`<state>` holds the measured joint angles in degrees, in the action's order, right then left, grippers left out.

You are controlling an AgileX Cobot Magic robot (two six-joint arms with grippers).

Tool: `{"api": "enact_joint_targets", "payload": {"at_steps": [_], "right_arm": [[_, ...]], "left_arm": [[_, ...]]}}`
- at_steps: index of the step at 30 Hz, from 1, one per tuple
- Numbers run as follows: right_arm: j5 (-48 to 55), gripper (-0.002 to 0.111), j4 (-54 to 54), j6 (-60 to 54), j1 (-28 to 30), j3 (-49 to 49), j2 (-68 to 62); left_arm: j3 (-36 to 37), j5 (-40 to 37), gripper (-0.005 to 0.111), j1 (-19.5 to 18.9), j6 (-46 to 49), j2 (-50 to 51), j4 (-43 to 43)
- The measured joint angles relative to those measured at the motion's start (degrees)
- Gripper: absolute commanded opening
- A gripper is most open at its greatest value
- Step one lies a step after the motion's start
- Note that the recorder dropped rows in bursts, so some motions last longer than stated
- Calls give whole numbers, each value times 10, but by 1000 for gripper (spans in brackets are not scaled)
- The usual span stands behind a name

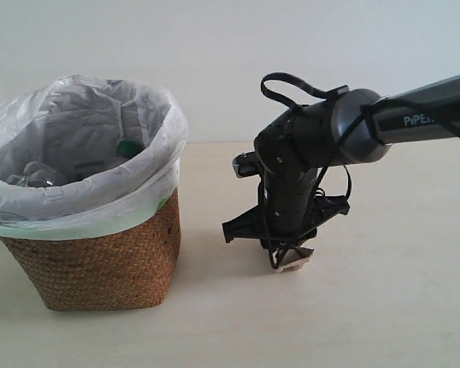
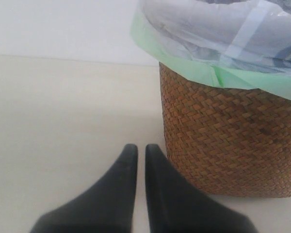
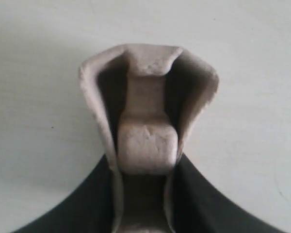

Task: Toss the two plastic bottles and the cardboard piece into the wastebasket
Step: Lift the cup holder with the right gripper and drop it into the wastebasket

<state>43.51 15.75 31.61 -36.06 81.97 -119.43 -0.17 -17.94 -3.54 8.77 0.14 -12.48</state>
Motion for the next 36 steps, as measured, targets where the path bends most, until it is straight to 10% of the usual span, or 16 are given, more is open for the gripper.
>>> {"api": "enact_joint_targets", "payload": {"at_steps": [23,30,32,35,36], "right_arm": [[254,0,227,24,0,139,246],[243,2,110,-2,0,139,247],[197,23,-1,-62,0,139,247],[50,104,-435,-281,0,173,231],[14,102,-531,-327,-1,199,223]], "left_arm": [[0,0,6,0,0,0,0],[0,0,6,0,0,0,0],[0,0,6,0,0,0,0],[0,0,6,0,0,0,0],[0,0,6,0,0,0,0]]}}
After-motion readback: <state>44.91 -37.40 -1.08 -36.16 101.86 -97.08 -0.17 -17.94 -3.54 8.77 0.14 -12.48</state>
